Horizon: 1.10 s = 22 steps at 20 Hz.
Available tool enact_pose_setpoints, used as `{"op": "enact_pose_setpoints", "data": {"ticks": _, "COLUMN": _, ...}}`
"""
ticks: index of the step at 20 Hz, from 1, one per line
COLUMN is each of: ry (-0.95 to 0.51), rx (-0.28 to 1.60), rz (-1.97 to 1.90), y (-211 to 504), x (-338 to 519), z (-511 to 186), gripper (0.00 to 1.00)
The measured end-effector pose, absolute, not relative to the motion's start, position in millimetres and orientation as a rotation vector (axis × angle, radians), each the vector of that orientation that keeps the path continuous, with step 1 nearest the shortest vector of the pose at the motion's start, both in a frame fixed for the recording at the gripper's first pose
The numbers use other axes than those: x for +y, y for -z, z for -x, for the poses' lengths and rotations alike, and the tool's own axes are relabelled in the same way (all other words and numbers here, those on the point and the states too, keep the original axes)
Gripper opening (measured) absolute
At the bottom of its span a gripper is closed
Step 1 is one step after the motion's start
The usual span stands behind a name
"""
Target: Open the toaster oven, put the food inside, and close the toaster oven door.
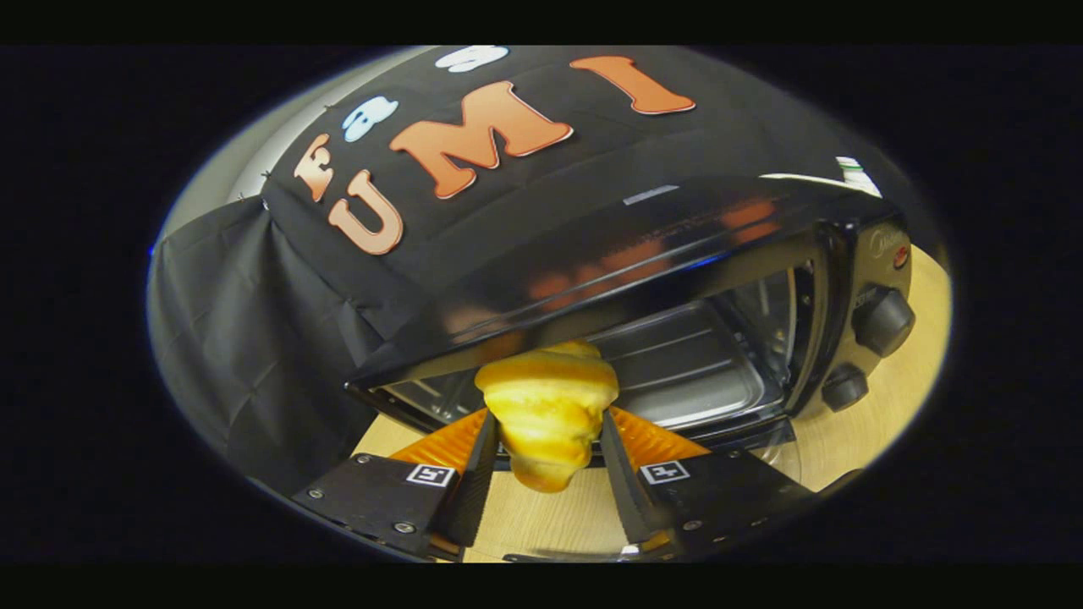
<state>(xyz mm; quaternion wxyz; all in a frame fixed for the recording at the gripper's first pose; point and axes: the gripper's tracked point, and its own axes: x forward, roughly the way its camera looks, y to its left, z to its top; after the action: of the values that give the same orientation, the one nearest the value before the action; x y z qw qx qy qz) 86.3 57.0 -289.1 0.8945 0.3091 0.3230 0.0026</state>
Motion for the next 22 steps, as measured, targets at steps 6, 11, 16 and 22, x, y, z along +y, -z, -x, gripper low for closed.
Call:
{"op": "enact_pose_setpoints", "data": {"ticks": 6, "ry": 0.056, "rx": 0.715, "rz": -0.614, "y": 302, "x": 44, "z": -95, "gripper": 0.65}}
{"op": "enact_pose_setpoints", "data": {"ticks": 11, "ry": 0.099, "rx": 0.705, "rz": -0.575, "y": 301, "x": 39, "z": -109, "gripper": 0.64}}
{"op": "enact_pose_setpoints", "data": {"ticks": 16, "ry": 0.116, "rx": 0.720, "rz": -0.553, "y": 311, "x": 40, "z": -118, "gripper": 0.67}}
{"op": "enact_pose_setpoints", "data": {"ticks": 22, "ry": 0.101, "rx": 0.681, "rz": -0.440, "y": 303, "x": 40, "z": -110, "gripper": 0.80}}
